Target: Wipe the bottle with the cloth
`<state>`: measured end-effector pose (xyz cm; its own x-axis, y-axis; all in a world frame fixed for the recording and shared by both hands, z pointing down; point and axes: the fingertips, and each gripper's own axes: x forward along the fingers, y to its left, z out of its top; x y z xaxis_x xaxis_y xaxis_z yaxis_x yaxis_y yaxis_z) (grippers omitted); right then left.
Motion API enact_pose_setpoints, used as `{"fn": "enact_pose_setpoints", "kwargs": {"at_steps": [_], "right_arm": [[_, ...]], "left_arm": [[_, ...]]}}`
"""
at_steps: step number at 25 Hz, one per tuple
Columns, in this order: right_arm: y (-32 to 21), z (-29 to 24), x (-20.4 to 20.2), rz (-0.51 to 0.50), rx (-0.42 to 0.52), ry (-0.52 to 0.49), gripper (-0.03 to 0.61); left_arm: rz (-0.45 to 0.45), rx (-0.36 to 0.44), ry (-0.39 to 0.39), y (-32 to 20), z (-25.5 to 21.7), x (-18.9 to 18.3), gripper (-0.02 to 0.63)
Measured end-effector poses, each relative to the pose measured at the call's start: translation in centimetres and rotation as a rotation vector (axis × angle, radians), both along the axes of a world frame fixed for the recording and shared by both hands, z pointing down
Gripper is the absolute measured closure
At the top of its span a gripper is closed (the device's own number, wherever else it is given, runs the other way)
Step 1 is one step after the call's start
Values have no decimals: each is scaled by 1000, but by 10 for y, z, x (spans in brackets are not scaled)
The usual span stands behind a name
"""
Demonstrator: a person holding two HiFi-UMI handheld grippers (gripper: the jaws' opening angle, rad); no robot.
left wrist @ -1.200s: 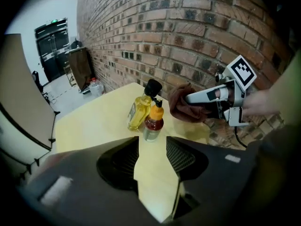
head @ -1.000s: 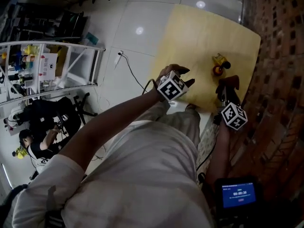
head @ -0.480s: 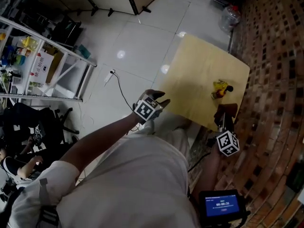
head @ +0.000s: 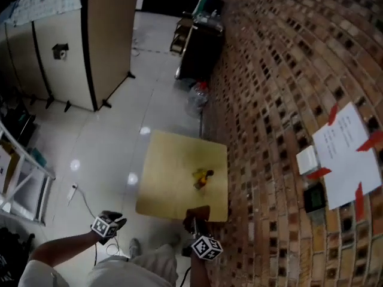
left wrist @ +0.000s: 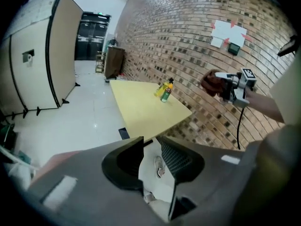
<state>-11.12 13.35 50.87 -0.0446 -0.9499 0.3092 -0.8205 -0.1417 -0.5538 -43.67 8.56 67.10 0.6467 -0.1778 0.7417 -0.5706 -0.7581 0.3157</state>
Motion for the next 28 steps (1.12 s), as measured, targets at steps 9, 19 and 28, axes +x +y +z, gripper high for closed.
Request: {"fn": "enact_pose_setpoints", "kwargs": {"at_steps": [9,19,28], "right_arm": [[23,-100,-6,-87,154,129,491],[119,-188,5,-96,344,225,491],[219,-163,-2,-165,323,276,491]], "left_arm": [[-113,161,153,-1,-119,-18,477],[-393,301,429,53,-238,73,490],[-323,409,348,159,-265,78,520]]}}
